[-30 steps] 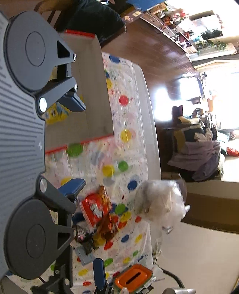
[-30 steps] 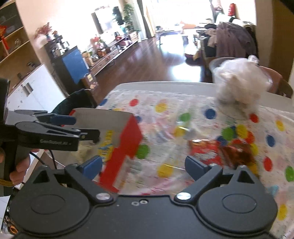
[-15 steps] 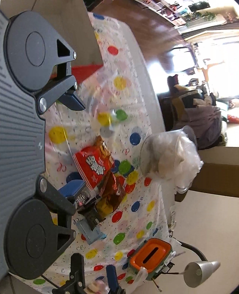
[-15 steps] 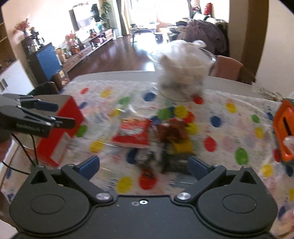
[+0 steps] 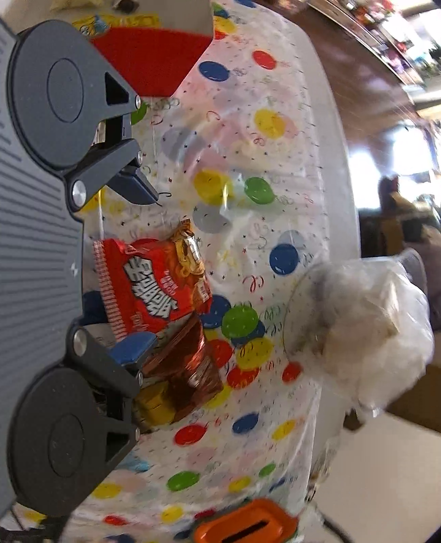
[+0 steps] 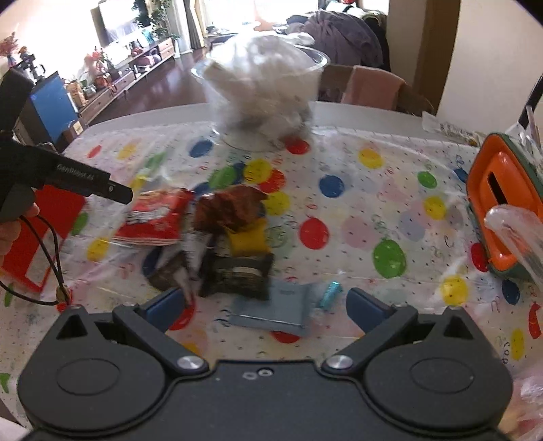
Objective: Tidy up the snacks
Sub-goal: 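Grasp the red chip bag with the left tool while the right tool grasps the dark foil packet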
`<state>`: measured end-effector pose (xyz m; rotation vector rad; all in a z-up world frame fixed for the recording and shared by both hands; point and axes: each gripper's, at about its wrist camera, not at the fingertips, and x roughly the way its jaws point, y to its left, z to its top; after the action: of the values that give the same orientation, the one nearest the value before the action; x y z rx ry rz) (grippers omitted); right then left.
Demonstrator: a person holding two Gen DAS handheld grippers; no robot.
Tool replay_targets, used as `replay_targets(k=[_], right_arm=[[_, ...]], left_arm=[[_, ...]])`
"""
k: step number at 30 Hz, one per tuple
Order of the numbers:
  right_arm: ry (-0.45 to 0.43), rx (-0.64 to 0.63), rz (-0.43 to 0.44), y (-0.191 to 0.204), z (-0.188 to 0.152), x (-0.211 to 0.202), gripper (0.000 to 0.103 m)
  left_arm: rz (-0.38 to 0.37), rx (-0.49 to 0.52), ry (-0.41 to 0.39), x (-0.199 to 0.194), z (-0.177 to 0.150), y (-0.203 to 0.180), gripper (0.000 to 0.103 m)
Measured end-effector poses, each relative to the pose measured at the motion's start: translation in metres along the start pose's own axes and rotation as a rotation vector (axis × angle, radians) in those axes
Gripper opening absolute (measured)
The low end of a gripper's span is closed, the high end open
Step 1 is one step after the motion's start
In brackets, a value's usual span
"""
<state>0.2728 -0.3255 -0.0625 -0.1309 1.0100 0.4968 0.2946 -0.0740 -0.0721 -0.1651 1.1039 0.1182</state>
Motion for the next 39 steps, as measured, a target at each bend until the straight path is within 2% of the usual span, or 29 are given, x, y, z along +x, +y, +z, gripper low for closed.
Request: replay_targets(k=[6, 12, 16, 18, 23, 27, 33, 39], right_arm=[[0.047, 0.087, -0.006, -0.027, 0.007, 0.027, 0.099], [0.106, 0.222, -0.041, -0.052, 0.013, 0.057, 0.087], [0.119, 0.271, -0.055, -0.058, 0.014, 0.070, 0.087], [0.123, 0.272, -0.034, -0.057, 0.014, 0.074, 0.083], [0.094, 0.078, 0.021, -0.034, 0.020, 0.072, 0.083], [0.082, -0.066, 0.104, -0.015, 0.024, 0.076, 0.083], [0.082, -0.335, 0.147, 0.020, 0.023, 0.091, 0.084], [0.115, -0.395, 0.159, 0.030, 0.025, 0.111, 0.084]], left_arm=[[0.021, -0.095, 0.084, 0.037, 0.019, -0.008, 0.082], [0.067, -0.153, 0.142, 0.065, 0.025, -0.014, 0.082], [0.089, -0.152, 0.151, 0.076, 0.029, -0.019, 0.082], [0.104, -0.143, 0.160, 0.082, 0.029, -0.020, 0.082], [0.110, -0.155, 0.190, 0.093, 0.025, -0.017, 0.082], [0.098, -0.166, 0.204, 0.098, 0.021, -0.015, 0.082], [0.104, -0.138, 0.200, 0.100, 0.017, -0.017, 0.082], [0.108, -0.117, 0.176, 0.097, 0.015, -0.019, 0.078]])
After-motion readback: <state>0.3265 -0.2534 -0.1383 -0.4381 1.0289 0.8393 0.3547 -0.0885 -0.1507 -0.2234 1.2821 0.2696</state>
